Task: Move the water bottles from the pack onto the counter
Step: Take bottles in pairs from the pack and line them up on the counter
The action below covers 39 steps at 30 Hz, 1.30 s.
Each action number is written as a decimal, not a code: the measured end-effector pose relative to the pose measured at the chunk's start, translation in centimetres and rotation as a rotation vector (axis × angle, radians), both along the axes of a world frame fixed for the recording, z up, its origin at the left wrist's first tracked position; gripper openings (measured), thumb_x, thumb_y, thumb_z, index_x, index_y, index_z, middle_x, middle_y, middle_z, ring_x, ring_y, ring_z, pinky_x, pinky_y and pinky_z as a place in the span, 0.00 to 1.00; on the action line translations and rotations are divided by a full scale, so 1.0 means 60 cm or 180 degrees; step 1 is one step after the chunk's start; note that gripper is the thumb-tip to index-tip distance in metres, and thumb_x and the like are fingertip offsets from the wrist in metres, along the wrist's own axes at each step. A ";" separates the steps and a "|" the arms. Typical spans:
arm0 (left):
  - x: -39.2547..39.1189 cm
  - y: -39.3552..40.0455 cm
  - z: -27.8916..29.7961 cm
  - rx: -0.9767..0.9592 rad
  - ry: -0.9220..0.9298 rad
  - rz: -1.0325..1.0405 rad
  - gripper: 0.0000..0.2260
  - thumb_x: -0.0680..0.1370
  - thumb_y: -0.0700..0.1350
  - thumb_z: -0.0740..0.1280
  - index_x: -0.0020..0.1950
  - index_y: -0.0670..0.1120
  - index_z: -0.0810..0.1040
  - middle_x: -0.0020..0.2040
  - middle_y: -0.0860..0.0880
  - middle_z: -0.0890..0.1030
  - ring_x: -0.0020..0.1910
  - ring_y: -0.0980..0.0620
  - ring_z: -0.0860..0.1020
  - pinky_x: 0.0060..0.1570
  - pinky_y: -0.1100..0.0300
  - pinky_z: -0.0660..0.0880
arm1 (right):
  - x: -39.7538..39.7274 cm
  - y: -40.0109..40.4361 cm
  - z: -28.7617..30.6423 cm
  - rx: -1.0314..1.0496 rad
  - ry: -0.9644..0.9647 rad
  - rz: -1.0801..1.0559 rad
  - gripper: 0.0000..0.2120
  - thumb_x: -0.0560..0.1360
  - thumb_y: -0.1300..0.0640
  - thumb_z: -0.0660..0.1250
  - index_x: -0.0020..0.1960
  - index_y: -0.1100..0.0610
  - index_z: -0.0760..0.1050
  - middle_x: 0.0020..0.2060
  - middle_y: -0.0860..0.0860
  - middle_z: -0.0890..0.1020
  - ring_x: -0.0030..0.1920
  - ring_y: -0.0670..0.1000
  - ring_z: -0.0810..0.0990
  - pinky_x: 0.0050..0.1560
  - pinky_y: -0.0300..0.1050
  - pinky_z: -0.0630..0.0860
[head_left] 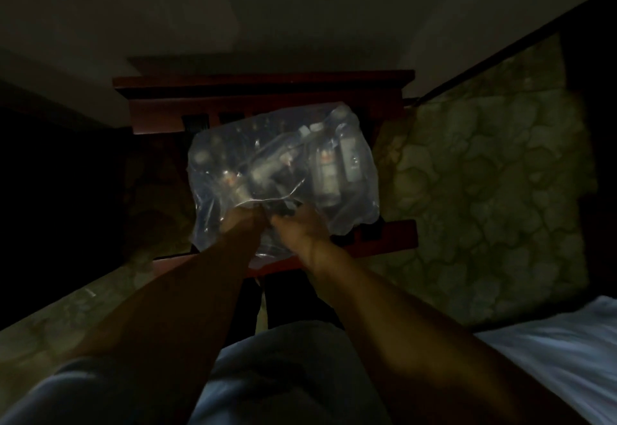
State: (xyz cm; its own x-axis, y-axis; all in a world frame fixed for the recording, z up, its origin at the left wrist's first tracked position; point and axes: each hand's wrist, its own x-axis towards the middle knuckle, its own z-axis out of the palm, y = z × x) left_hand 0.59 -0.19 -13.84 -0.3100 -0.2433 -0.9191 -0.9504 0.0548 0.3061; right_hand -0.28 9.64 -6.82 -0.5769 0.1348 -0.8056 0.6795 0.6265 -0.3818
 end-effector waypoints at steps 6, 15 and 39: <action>-0.014 -0.018 0.054 0.1237 -0.0126 0.0899 0.16 0.82 0.42 0.61 0.34 0.44 0.77 0.29 0.48 0.79 0.25 0.54 0.76 0.29 0.65 0.74 | -0.005 -0.003 0.037 0.0357 0.0032 0.0055 0.20 0.75 0.45 0.66 0.59 0.58 0.78 0.57 0.56 0.82 0.58 0.58 0.79 0.57 0.49 0.77; -0.002 -0.018 0.145 0.1898 -0.0162 0.1293 0.15 0.82 0.46 0.60 0.42 0.40 0.79 0.40 0.40 0.80 0.39 0.46 0.79 0.43 0.54 0.77 | -0.012 0.001 0.101 0.0911 -0.0118 0.0442 0.25 0.72 0.40 0.66 0.59 0.58 0.74 0.57 0.58 0.79 0.53 0.58 0.80 0.54 0.52 0.79; 0.112 -0.005 0.319 0.2356 0.0512 0.0830 0.15 0.79 0.52 0.63 0.48 0.39 0.76 0.37 0.43 0.76 0.29 0.50 0.72 0.24 0.63 0.66 | 0.024 0.024 0.251 0.1457 0.0565 0.1130 0.17 0.70 0.42 0.71 0.43 0.54 0.72 0.51 0.55 0.76 0.42 0.53 0.76 0.38 0.42 0.72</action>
State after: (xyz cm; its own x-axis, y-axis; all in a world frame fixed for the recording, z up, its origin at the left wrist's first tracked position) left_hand 7.30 -0.48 5.30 -0.4697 0.3293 -0.8191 -0.8457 -0.4341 0.3104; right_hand 1.16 11.10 8.23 -0.7704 0.2197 -0.5985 0.3496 0.9306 -0.1084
